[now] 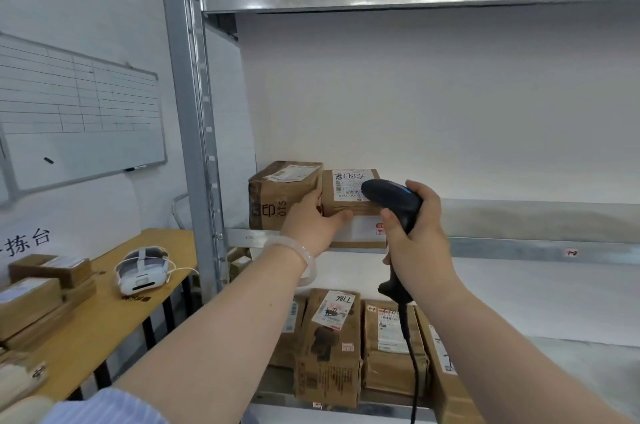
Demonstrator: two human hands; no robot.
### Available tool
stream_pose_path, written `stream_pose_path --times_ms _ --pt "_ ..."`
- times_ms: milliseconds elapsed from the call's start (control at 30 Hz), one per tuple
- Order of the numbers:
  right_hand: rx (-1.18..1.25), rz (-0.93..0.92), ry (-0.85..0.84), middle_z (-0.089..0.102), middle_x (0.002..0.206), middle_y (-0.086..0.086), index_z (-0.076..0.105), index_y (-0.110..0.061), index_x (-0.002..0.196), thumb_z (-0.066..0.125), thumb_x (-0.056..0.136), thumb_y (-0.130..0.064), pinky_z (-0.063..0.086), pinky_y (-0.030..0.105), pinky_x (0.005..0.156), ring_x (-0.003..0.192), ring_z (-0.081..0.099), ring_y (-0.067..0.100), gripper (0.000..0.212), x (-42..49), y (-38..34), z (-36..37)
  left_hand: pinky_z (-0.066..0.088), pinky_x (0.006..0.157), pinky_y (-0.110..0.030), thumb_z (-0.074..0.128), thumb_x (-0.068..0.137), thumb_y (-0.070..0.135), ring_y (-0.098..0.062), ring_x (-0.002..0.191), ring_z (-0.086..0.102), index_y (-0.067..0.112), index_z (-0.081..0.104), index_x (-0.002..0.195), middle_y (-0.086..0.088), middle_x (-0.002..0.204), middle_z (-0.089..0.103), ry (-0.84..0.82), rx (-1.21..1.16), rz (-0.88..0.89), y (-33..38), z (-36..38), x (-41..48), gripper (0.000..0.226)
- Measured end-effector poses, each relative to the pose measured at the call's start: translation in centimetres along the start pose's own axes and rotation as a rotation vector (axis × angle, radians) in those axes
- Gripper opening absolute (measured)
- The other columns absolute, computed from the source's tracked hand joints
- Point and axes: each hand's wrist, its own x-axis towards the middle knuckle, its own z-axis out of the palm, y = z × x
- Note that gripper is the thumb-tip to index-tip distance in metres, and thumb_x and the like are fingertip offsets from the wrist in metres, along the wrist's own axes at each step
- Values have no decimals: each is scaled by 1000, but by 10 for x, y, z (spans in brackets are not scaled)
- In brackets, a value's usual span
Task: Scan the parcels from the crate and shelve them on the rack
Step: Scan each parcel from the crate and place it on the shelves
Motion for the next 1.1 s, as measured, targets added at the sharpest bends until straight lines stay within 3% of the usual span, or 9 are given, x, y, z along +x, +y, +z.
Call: stream_pose_path --times_ms 100,200,300,467,700,800,867,1000,1100 --pt "-9 -13 -11 64 106 -10 29 -50 128 56 99 -31 57 37 67 77 65 19 44 14 7 6 57 91 -39 71 90 37 -13 103 62 30 52 140 13 120 63 127 106 103 -4 3 10 54" --pt "-7 -25 -25 63 109 -8 29 -48 129 57 98 -30 59 39 71 85 65 16 45 27 13 12 51 99 -36 67 92 39 -16 121 56 34 48 142 7 135 57 181 322 185 -6 3 21 55" --pt "-16 -41 -40 63 111 -5 29 -46 131 57 98 -28 58 38 77 87 64 19 46 39 19 18 53 90 -41 63 93 45 -24 123 51 38 38 148 -1 139 46 237 556 137 -8 4 28 61" --pt "-30 -72 -78 60 110 -7 30 -39 135 57 99 -25 57 39 77 85 62 20 47 53 27 23 52 79 -39 64 91 44 -26 113 47 40 37 149 -3 126 43 353 733 145 -9 13 35 64" --pt "25 -123 -108 61 118 -2 33 -42 132 58 98 -20 45 8 67 89 61 15 48 52 33 18 52 84 -41 63 91 45 -25 116 46 40 33 151 -2 129 43 381 714 128 -12 18 31 67" --pt "82 -157 -119 59 121 -9 32 -55 126 59 97 -24 53 15 76 95 62 13 51 31 36 15 52 86 -41 63 90 51 -24 119 48 40 34 150 -1 133 45 379 677 144 -19 15 14 68" --pt "123 -157 -161 54 122 -24 29 -67 118 59 97 -24 57 26 82 98 61 6 57 11 40 17 52 87 -40 64 89 52 -23 119 49 37 36 150 0 134 47 388 677 146 -31 12 -6 68" --pt "129 -130 -288 45 112 -50 22 -74 117 60 96 -25 50 9 75 103 55 -10 65 -38 58 36 48 100 -42 57 91 58 -23 130 44 39 32 151 0 144 44 390 728 40 -73 2 -62 68" --pt "147 -79 -444 46 116 -42 21 -74 116 60 95 -26 48 10 77 102 57 -7 65 -79 73 58 45 106 -42 48 92 63 -22 134 41 39 26 154 0 147 42 371 772 -106 -114 -12 -115 70"
